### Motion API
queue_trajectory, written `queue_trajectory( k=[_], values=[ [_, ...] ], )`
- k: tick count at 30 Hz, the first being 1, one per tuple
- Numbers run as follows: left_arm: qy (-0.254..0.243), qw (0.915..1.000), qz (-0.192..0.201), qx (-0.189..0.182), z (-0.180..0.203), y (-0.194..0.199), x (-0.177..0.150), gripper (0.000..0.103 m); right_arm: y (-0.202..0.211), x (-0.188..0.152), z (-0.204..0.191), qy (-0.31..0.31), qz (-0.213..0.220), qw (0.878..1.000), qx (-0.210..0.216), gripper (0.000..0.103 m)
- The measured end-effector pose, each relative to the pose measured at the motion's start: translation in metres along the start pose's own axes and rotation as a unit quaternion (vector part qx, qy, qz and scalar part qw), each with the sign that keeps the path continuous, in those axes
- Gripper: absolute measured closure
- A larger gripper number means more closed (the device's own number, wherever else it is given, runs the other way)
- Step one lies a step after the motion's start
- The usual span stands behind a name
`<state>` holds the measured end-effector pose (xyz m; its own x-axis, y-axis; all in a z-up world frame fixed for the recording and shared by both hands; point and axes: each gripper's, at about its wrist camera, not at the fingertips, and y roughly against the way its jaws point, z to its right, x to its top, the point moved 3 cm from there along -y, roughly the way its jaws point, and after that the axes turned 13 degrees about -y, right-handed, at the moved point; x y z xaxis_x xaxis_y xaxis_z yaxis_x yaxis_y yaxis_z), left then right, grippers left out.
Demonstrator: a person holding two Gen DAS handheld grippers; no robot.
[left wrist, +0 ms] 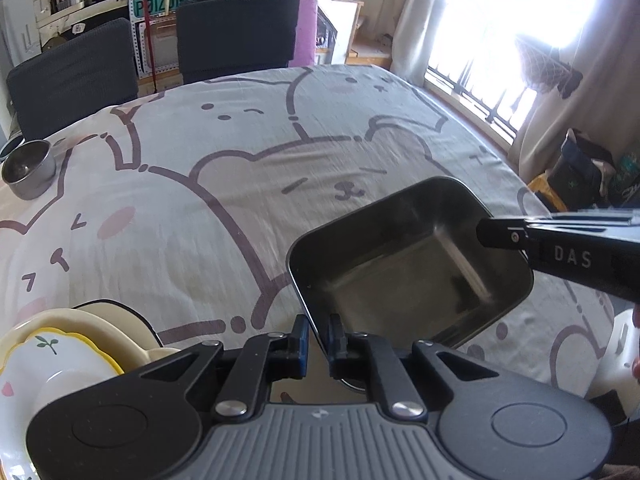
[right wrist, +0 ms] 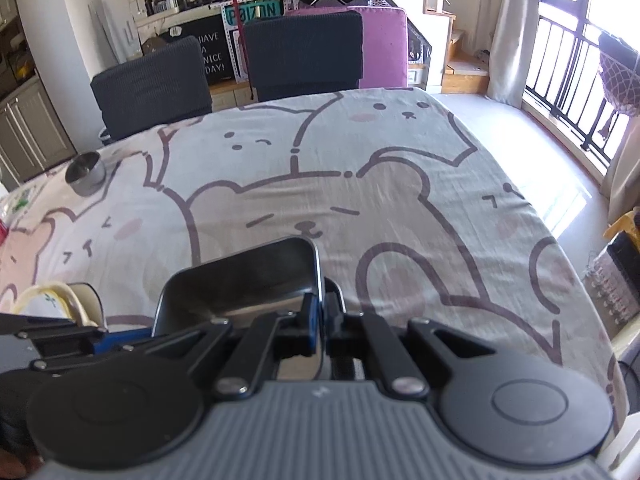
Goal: Organize plates and bowls
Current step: 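Carry the second steel tray with both tools toward the first tray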
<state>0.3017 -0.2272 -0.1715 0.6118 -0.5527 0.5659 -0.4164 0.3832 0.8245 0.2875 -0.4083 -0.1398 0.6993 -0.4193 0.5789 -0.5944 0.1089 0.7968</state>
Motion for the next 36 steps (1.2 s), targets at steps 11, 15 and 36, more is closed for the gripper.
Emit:
queue_trajectory(
  k=[11,15,36],
  values=[
    [-0.031,0.9993,-0.018,-0.01,0.007,-0.01,-0.004,0.09,-0.016,-0.007,-0.003,0.049,-0.016,0.998,-0.031,0.099],
    [-0.043,0.9988,-0.02,-0.01,0.01,-0.012,-0.005,0.089,-0.025,-0.008,0.006,0.031,-0.038,0.998,-0.027,0.1],
    [-0.049,0.9981,-0.012,-0.036,0.011,-0.011,-0.004,0.085,-0.055,-0.005,0.026,-0.009,-0.07,0.997,-0.022,0.098]
  ],
)
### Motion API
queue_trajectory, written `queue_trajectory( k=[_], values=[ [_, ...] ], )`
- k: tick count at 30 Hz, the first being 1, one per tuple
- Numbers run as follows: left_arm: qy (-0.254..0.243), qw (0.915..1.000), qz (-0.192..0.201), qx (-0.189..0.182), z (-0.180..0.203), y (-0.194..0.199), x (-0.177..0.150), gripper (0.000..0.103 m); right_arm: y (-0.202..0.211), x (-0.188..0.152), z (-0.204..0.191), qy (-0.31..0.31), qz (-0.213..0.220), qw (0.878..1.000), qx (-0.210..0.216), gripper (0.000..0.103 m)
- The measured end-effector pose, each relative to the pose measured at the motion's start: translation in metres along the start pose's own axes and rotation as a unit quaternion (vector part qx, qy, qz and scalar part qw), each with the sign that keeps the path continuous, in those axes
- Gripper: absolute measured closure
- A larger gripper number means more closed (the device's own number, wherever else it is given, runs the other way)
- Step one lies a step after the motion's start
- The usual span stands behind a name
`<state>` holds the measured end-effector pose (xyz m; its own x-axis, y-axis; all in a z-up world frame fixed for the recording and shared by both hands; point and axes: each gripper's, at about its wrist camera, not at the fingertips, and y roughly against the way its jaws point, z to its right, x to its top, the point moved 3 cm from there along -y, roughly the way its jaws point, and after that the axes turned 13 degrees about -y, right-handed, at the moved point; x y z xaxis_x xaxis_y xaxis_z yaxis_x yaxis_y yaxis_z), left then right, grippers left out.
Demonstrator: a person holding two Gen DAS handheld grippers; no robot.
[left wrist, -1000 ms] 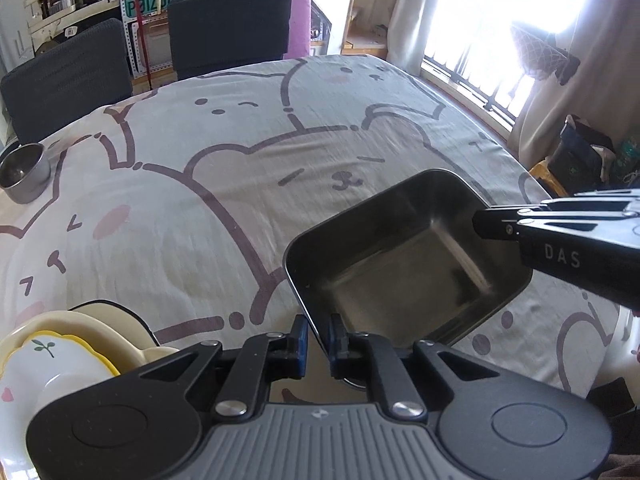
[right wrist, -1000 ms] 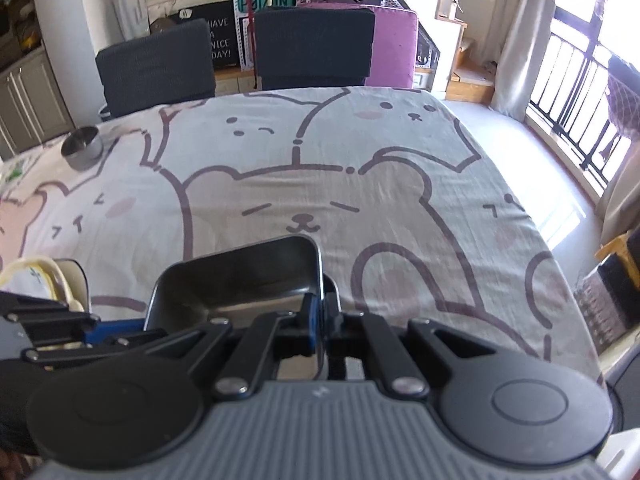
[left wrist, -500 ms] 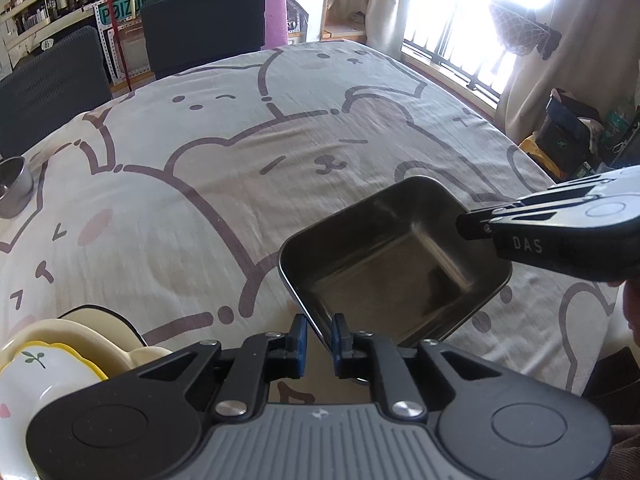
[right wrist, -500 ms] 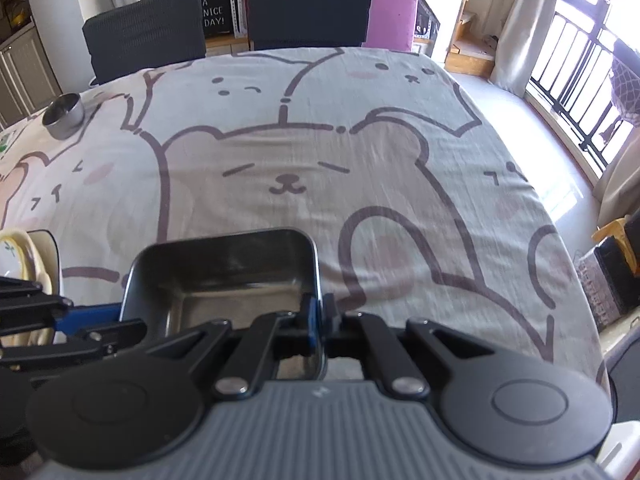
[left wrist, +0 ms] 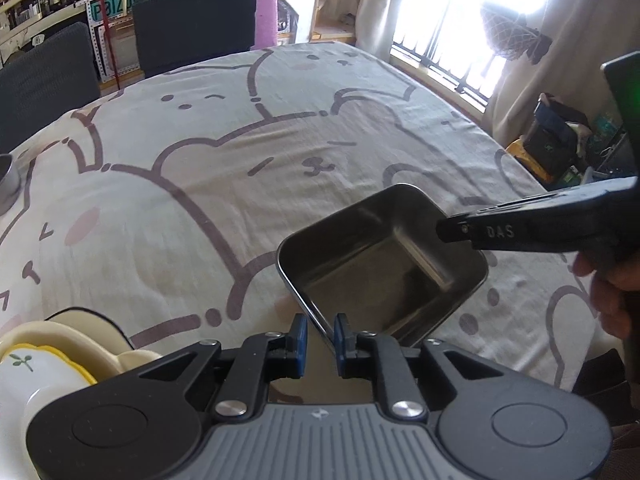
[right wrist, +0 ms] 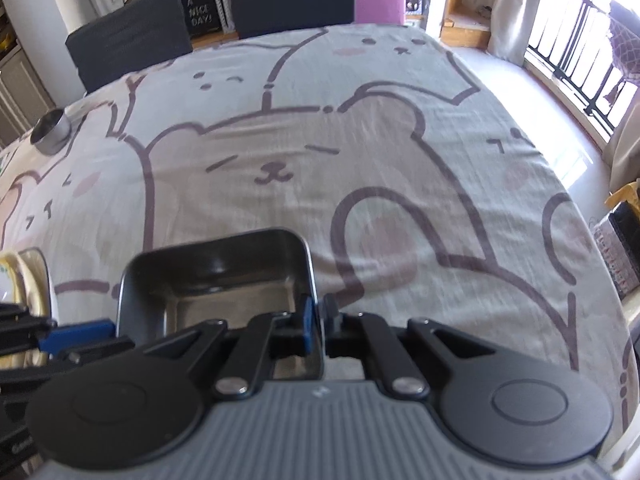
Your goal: Organize plates and bowls
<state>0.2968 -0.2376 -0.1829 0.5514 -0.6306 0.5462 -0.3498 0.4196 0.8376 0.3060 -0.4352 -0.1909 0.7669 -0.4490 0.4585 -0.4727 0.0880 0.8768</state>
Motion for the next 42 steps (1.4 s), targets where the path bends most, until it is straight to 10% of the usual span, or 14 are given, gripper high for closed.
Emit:
queue_trajectory(
  k=[31,39,42],
  values=[
    [0.054,0.9985,0.01,0.001,-0.01,0.011,0.002,0.073,0.008,-0.005,0.017,-0.007,0.014,1.0,0.024,0.084],
    [0.061,0.9974,0.039,-0.001,-0.009,0.032,0.003,0.044,0.042,-0.014,0.018,0.012,0.034,0.998,0.048,0.047],
    [0.071,0.9954,0.063,0.011,-0.017,0.05,0.001,0.018,0.063,-0.014,0.017,0.009,0.063,0.996,0.055,0.032]
  ],
)
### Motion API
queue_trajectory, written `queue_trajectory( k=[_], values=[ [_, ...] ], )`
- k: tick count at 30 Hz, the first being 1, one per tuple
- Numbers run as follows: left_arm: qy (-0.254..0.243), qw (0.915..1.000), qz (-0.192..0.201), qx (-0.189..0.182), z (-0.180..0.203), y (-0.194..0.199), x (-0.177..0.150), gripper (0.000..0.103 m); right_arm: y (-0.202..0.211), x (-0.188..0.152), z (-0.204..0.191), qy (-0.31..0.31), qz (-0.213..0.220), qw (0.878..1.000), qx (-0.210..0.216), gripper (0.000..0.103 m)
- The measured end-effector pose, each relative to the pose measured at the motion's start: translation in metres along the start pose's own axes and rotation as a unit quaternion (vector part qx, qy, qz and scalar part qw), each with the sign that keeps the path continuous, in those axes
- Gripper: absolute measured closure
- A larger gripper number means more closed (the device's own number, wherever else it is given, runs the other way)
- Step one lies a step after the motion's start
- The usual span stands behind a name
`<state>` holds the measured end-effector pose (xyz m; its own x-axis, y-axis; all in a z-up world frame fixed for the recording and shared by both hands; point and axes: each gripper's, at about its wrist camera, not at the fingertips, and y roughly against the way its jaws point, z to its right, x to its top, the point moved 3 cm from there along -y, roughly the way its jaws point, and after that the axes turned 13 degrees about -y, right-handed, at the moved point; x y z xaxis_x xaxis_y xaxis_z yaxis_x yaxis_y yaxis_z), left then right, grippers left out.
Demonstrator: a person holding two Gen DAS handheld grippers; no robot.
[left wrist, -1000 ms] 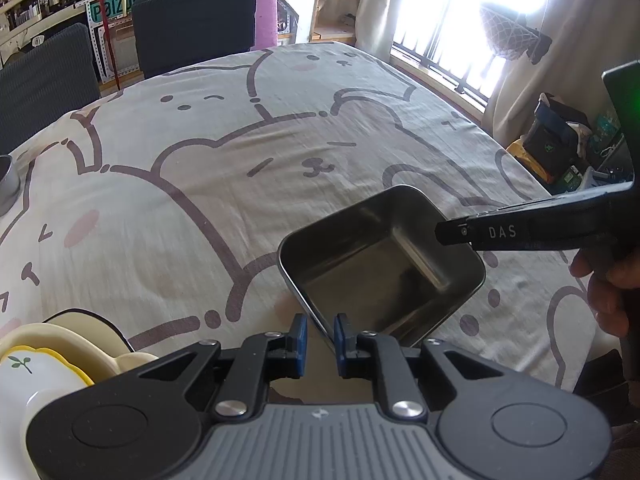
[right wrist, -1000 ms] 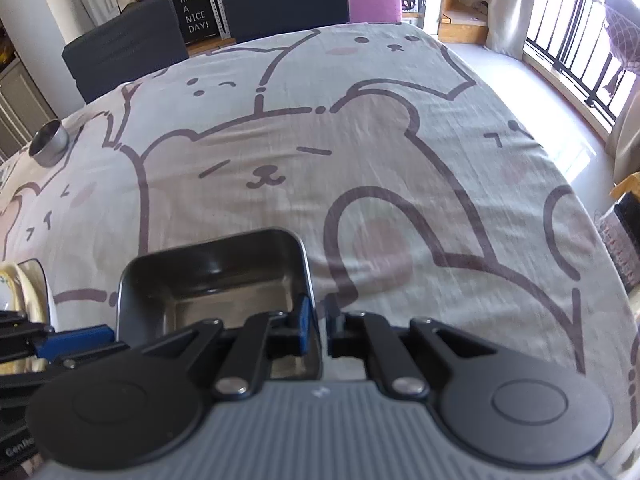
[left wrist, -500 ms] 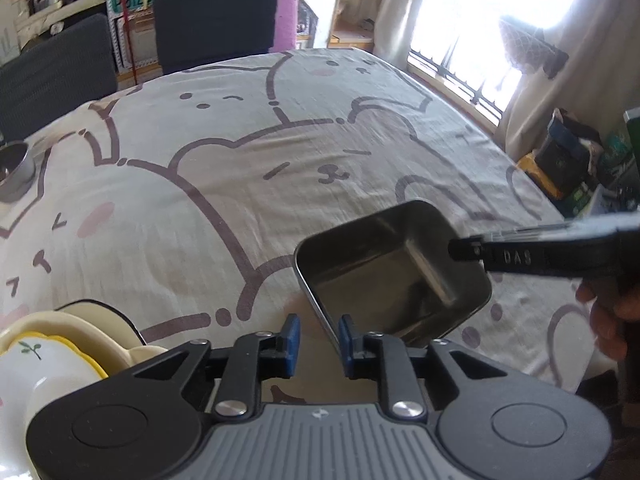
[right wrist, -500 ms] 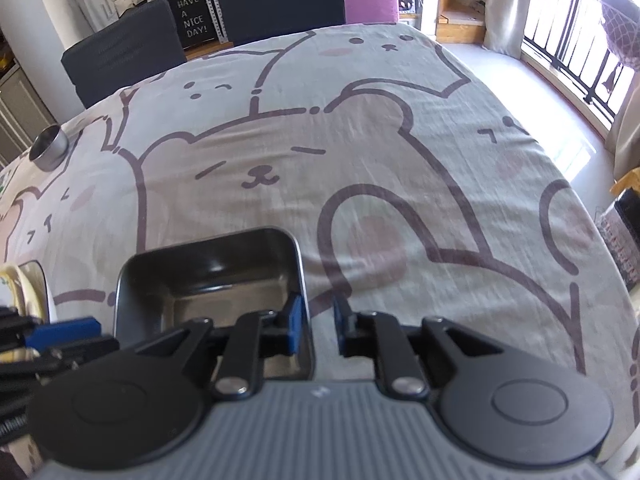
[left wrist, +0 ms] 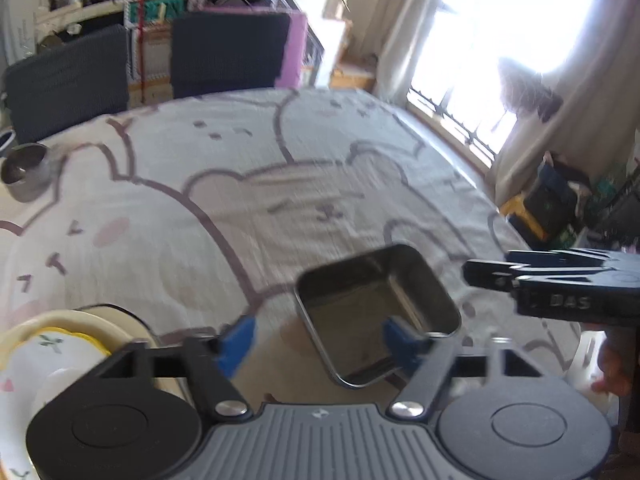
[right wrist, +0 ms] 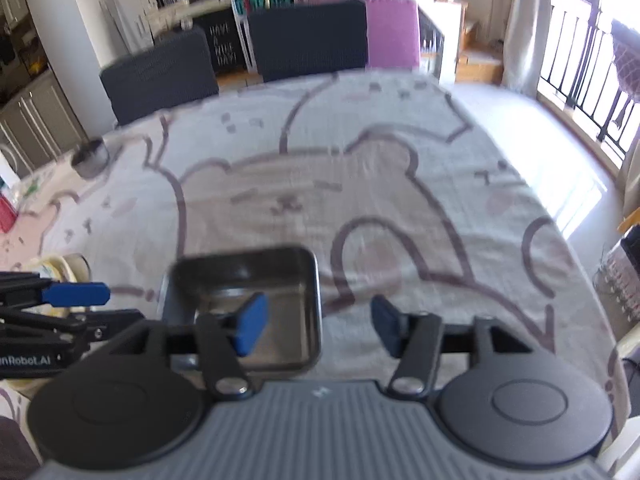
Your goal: Organize plates and bowls
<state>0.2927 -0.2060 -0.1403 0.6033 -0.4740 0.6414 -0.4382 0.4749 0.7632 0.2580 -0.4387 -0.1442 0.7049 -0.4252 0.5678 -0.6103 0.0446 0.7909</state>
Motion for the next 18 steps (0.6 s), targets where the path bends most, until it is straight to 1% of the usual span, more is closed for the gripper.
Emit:
queue_trajectory(
  k=[1,2,4,5,6,8,12,18],
  values=[
    [0.002,0.9999,0.01,0.007,-0.004,0.007,0.001,0.01,0.008,0.002,-0.002,-0.002,0.017,1.0,0.001,0.026],
    [0.006,0.9996,0.023,0.014,-0.009,0.015,0.001,0.004,0.016,0.003,-0.005,-0.003,0.034,0.999,0.002,0.023],
    [0.019,0.9986,0.04,0.028,-0.022,0.029,0.002,0.001,0.029,0.005,-0.014,-0.005,0.067,0.998,0.005,0.011],
    [0.023,0.998,0.048,0.035,-0.028,0.036,0.002,0.001,0.035,0.006,-0.019,-0.003,0.08,0.997,0.01,0.008],
    [0.029,0.9972,0.056,0.04,-0.036,0.044,0.001,0.0,0.038,0.006,-0.023,-0.001,0.087,0.996,0.015,0.002],
    [0.043,0.995,0.072,0.055,-0.054,0.06,0.0,0.0,0.043,0.008,-0.039,0.008,0.097,0.995,0.028,0.0],
    [0.065,0.9887,0.101,0.089,-0.095,0.093,0.001,0.0,0.048,0.016,-0.08,0.021,0.12,0.992,0.035,0.0],
    [0.074,0.9791,0.111,0.153,-0.176,0.127,0.005,0.0,0.039,0.039,-0.153,0.032,0.141,0.988,0.059,0.0]
  ],
)
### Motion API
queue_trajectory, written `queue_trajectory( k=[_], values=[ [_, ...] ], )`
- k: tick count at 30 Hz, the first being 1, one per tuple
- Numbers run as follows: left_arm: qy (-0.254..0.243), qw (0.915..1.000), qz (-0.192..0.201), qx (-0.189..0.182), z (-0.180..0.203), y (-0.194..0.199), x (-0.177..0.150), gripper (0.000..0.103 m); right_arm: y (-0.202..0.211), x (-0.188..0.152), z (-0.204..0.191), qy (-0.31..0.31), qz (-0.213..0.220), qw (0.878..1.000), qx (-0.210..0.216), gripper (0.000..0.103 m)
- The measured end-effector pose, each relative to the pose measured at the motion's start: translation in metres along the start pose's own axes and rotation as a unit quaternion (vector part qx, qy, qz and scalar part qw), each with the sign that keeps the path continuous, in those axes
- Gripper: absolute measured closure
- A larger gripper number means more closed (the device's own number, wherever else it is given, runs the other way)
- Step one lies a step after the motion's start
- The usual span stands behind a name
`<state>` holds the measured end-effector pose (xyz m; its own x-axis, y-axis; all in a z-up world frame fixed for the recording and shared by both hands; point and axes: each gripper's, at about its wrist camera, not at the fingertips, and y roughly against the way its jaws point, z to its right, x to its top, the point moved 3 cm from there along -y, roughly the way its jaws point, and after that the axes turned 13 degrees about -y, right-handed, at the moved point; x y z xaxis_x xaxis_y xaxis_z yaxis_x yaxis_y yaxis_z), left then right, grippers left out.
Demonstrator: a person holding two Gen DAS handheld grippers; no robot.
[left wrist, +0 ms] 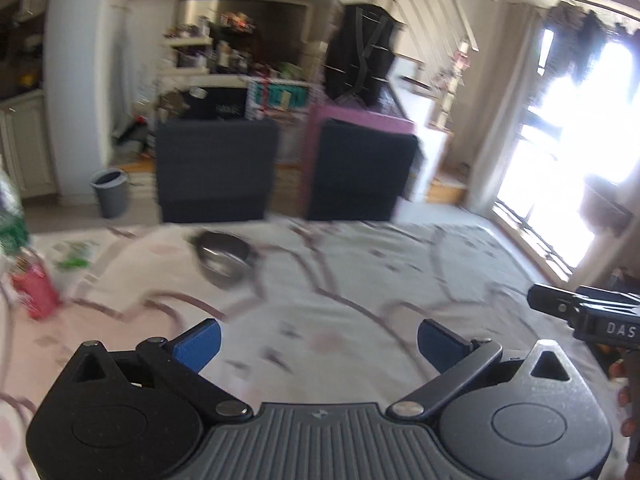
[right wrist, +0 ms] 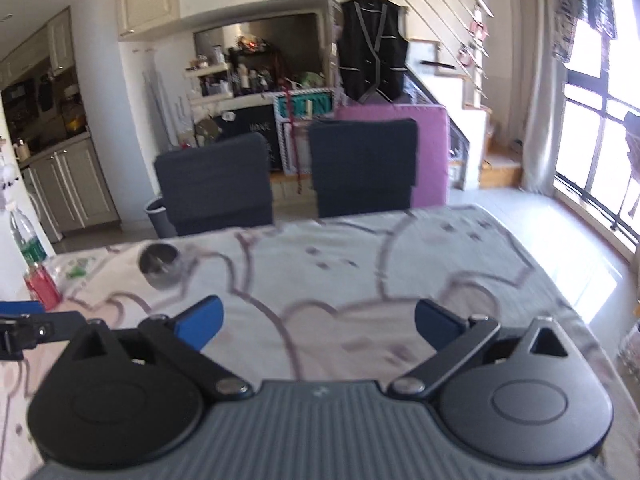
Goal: Organize plates and bowls
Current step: 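Move both tools to the round steel bowl and grip its rim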
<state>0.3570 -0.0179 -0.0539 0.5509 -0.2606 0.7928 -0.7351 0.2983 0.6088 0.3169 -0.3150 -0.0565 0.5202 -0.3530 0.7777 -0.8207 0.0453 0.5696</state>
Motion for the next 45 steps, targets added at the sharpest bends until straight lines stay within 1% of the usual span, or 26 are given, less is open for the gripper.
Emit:
queue_trajectory(
  k=[4,7,9,12,15,19,23,27,30,33,35,36,37,38,39,40,41,42,43,44,45],
  values=[
    [-0.004,0.9991,0.0,0.043,-0.056,-0.021,0.02,0.0,-0.037,0.014,-0.055,0.017,-0.013,0.999,0.028,0.0],
    [0.003,0.9987,-0.002,0.052,-0.093,-0.05,0.034,0.0,-0.076,0.023,-0.093,0.021,-0.041,0.997,0.057,0.0],
    [0.005,0.9986,-0.006,0.053,-0.112,-0.077,0.04,0.0,-0.103,0.027,-0.11,0.006,-0.064,0.995,0.074,0.0],
    [-0.004,0.9981,-0.024,0.057,-0.136,-0.125,0.044,0.0,-0.155,0.033,-0.126,-0.04,-0.111,0.989,0.091,0.0],
    [-0.014,0.9968,-0.044,0.066,-0.154,-0.17,0.041,0.0,-0.2,0.029,-0.134,-0.069,-0.144,0.984,0.084,0.0],
    [-0.015,0.9948,-0.063,0.079,-0.169,-0.218,0.037,0.0,-0.251,0.015,-0.147,-0.074,-0.171,0.981,0.062,0.0],
    [-0.016,0.9927,-0.078,0.09,-0.179,-0.254,0.034,0.0,-0.288,0.004,-0.16,-0.063,-0.181,0.981,0.045,0.0],
    [-0.02,0.9899,-0.101,0.098,-0.187,-0.279,0.029,0.001,-0.312,-0.013,-0.167,-0.057,-0.194,0.979,0.041,0.0],
    [-0.027,0.9875,-0.109,0.111,-0.189,-0.286,0.024,0.01,-0.323,-0.026,-0.176,-0.038,-0.195,0.98,0.032,0.0],
    [-0.021,0.9896,-0.098,0.103,-0.191,-0.283,0.02,0.016,-0.327,-0.033,-0.181,-0.013,-0.189,0.982,0.027,0.0],
    [-0.021,0.9916,-0.093,0.088,-0.191,-0.278,0.019,0.03,-0.326,-0.033,-0.182,0.014,-0.173,0.985,0.021,0.001],
    [-0.02,0.9927,-0.089,0.079,-0.189,-0.277,0.02,0.034,-0.324,-0.032,-0.181,0.026,-0.163,0.986,0.019,0.001],
    [-0.02,0.9937,-0.086,0.068,-0.186,-0.273,0.02,0.047,-0.322,-0.03,-0.18,0.035,-0.154,0.987,0.018,0.002],
    [-0.02,0.9947,-0.084,0.057,-0.183,-0.269,0.02,0.062,-0.318,-0.029,-0.178,0.039,-0.15,0.988,0.021,0.004],
    [-0.021,0.9952,-0.083,0.047,-0.178,-0.266,0.021,0.069,-0.317,-0.027,-0.178,0.044,-0.151,0.987,0.032,0.012],
    [-0.023,0.9957,-0.081,0.038,-0.173,-0.262,0.022,0.085,-0.315,-0.025,-0.175,0.044,-0.154,0.986,0.041,0.021],
    [-0.026,0.996,-0.079,0.033,-0.167,-0.259,0.023,0.091,-0.314,-0.023,-0.175,0.043,-0.157,0.985,0.05,0.027],
    [-0.035,0.9958,-0.077,0.033,-0.162,-0.254,0.024,0.091,-0.31,-0.022,-0.176,0.044,-0.158,0.985,0.057,0.043],
    [-0.043,0.9958,-0.076,0.027,-0.158,-0.25,0.024,0.093,-0.307,-0.022,-0.179,0.047,-0.161,0.984,0.066,0.065],
    [-0.046,0.9958,-0.076,0.023,-0.155,-0.246,0.023,0.096,-0.303,-0.022,-0.181,0.05,-0.163,0.983,0.072,0.076],
    [-0.047,0.9957,-0.077,0.023,-0.152,-0.241,0.023,0.096,-0.299,-0.023,-0.184,0.055,-0.165,0.982,0.073,0.094]
  ],
)
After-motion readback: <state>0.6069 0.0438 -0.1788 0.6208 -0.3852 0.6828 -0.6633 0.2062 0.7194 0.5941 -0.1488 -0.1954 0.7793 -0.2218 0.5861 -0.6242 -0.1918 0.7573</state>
